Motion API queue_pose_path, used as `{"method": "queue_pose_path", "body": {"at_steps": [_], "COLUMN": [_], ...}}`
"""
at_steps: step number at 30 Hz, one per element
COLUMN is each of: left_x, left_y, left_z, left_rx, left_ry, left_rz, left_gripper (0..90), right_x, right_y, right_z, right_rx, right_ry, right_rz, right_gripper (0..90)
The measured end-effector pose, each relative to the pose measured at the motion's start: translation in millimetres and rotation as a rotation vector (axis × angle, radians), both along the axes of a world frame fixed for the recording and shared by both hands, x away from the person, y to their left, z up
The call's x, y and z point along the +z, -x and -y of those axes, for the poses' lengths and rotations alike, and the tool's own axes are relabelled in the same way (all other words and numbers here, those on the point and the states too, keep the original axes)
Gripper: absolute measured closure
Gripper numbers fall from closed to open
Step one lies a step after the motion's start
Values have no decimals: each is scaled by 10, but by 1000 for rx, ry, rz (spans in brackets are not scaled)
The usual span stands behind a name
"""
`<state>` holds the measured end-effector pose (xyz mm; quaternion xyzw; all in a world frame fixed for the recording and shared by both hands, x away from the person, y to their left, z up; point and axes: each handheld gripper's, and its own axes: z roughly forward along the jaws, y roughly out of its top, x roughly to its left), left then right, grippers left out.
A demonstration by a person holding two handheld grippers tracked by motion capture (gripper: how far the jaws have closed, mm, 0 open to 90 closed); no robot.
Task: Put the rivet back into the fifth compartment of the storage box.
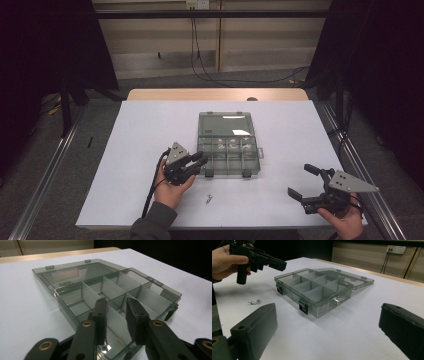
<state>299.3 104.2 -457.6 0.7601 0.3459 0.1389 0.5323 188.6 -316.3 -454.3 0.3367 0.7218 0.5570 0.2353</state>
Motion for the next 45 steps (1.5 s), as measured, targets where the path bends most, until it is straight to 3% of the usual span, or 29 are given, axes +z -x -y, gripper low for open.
{"method": "queue_pose_path", "body": {"at_steps": [12,15,22,27,30,37,45], "left_x": [45,52,55,55,45,13,-34], "left_y": [162,208,297,334,368,428,460], "left_z": [-65,-79,-65,-61,-63,-32,14], "left_rx": [-63,-69,-98,-110,-114,-156,-185], "left_ry": [7,-6,7,31,10,19,-22], "left_rz": [-6,-4,-4,8,23,-1,-33], "left_gripper": [571,511,342,206,138,85,83], "right_x": [-1,-2,-1,-3,-4,-6,-6], "right_y": [-15,-22,-45,-67,-86,-121,-135], "right_z": [-17,-30,-45,-79,-89,-124,-136], "right_rx": [6,4,34,27,35,44,41], "right_ry": [1,2,12,8,16,22,18], "right_rz": [0,0,-8,-3,1,0,-3], "right_gripper": [13,13,13,13,13,12,12]}}
